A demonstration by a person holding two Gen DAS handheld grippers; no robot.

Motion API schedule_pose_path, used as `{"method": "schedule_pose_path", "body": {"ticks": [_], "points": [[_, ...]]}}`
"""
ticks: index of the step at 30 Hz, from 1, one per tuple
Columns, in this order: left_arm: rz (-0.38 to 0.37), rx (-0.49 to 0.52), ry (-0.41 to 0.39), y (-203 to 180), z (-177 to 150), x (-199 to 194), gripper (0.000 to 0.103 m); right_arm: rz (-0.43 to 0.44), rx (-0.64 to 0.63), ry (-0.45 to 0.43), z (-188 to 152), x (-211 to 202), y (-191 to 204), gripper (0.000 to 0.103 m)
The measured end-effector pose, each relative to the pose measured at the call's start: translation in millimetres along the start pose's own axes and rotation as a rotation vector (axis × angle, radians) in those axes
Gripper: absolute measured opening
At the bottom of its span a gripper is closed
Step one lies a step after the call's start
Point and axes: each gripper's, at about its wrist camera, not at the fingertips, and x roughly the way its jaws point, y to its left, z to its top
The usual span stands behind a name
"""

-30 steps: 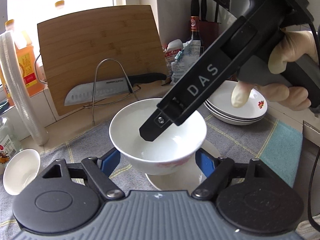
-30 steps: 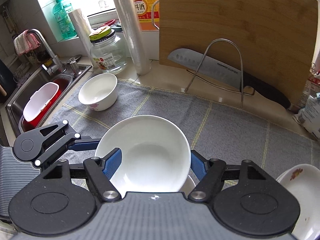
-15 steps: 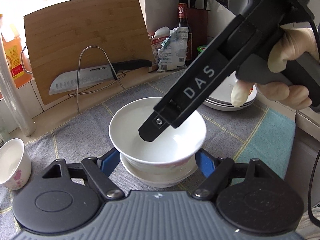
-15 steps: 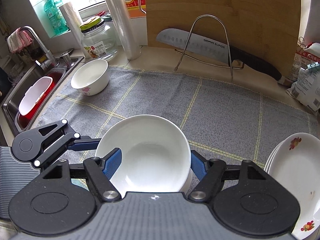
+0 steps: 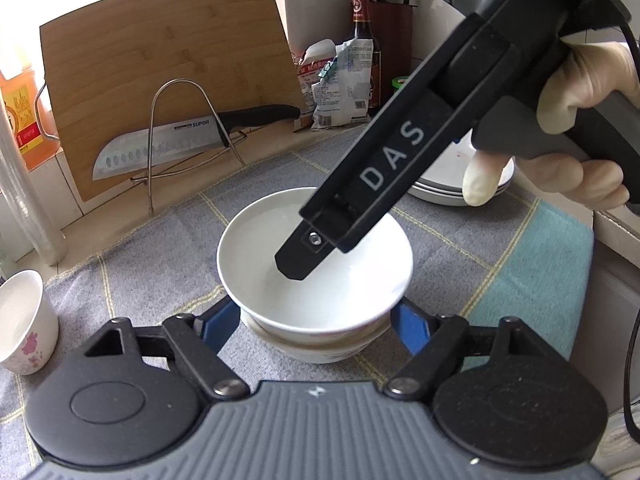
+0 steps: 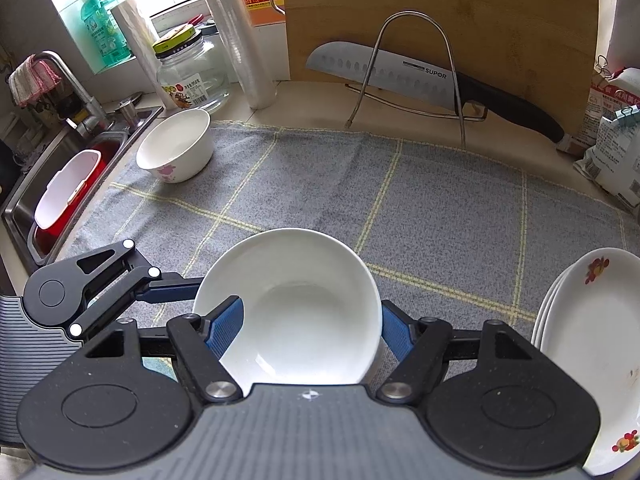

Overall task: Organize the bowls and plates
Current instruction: 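Open the right gripper and withdraw it from the nested bowls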

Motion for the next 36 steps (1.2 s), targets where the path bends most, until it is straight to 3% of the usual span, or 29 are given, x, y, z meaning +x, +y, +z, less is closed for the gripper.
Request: {"method": "schedule_pose_path", "body": {"ticks": [9, 14, 19, 27, 31, 36], "points": [[-0.006, -0.007, -0.003, 1.8, -1.4, 0.2, 0.083, -0.009, -0.008, 0.004, 0.0, 2.2, 1.5, 0.079], [-0.005, 0.008, 0.01, 1.6, -2.9, 4.0, 0.089, -0.013, -0.008, -0.001, 0.0, 1.7, 0.6, 0.079], [0.009, 0.027, -0.032, 1.4, -3.7, -4.3, 0.098, -0.004, -0.008, -0.027, 2.3, -4.2, -0.2, 0.084], [0.029, -0.009, -0.023, 16.1, -13.3, -13.9, 0.099, -0.011, -0.019, -0.062, 3.8, -6.8, 7.0, 0.095], [0.061, -0.062, -0.017, 32.1, -25.6, -21.7, 0.099, -0.032, -0.044, -0.106, 7.9, -11.0, 16.6, 0.102], [0.149, -0.144, 0.009, 64.6, -46.5, -32.8, 0.099, -0.051, -0.108, -0.156, 18.8, -7.9, 43.3, 0.103]]}}
